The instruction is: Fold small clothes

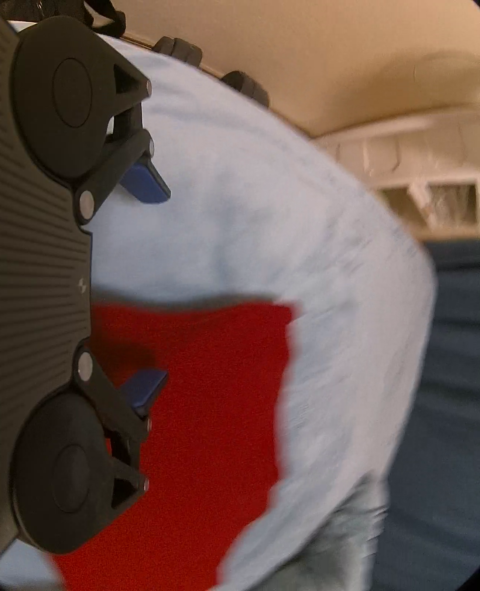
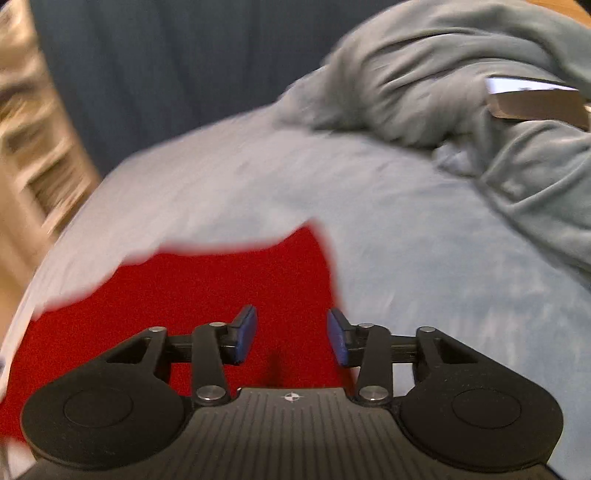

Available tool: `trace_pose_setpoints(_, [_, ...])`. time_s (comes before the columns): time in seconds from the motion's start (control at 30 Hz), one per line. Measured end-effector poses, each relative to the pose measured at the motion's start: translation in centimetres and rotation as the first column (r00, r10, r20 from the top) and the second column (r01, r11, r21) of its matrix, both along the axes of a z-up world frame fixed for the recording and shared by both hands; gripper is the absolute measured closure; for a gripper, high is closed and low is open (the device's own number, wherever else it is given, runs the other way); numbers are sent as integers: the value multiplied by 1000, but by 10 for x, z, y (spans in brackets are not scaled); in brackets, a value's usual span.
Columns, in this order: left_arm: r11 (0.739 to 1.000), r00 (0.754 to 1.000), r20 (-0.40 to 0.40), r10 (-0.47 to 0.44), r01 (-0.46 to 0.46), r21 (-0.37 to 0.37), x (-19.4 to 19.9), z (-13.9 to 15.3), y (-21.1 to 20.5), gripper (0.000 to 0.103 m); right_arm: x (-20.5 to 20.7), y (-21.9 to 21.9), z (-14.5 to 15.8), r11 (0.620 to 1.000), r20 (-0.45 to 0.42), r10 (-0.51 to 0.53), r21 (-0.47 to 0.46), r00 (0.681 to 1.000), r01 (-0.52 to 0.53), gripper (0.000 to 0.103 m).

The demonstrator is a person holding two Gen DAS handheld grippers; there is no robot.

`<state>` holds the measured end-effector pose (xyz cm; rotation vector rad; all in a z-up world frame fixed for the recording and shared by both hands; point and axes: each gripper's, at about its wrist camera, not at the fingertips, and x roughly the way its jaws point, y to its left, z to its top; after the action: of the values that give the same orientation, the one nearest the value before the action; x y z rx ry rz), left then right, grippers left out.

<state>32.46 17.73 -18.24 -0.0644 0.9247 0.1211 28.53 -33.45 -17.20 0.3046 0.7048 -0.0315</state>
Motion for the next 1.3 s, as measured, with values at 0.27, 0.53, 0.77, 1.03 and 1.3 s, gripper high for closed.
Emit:
trace_pose_setpoints(0.27, [994, 996, -71, 55, -48, 95, -44, 5, 10, 0, -38, -13, -10, 989, -178, -145, -22, 973, 143, 80])
trace_pose_setpoints(0.53, [995, 997, -2, 71, -71, 71, -149, 103, -37, 0, -136, 42, 94, 998, -6, 15, -65, 1000, -15, 34])
trace_pose_setpoints(0.77, [999, 998, 57, -12, 9, 51, -238, 124, -91, 0, -230, 102, 129, 989, 73, 47, -140, 996, -37, 26])
trace_pose_setpoints(1.03, [998, 996, 74, -54, 52, 27, -284, 126, -105, 0, -288, 127, 142, 992, 55, 107, -70, 993, -103, 26])
trace_pose_setpoints(1.3, [999, 996, 81, -36, 37, -5, -291, 132, -99, 0, -297, 123, 148, 995, 66, 78, -67, 995, -73, 26])
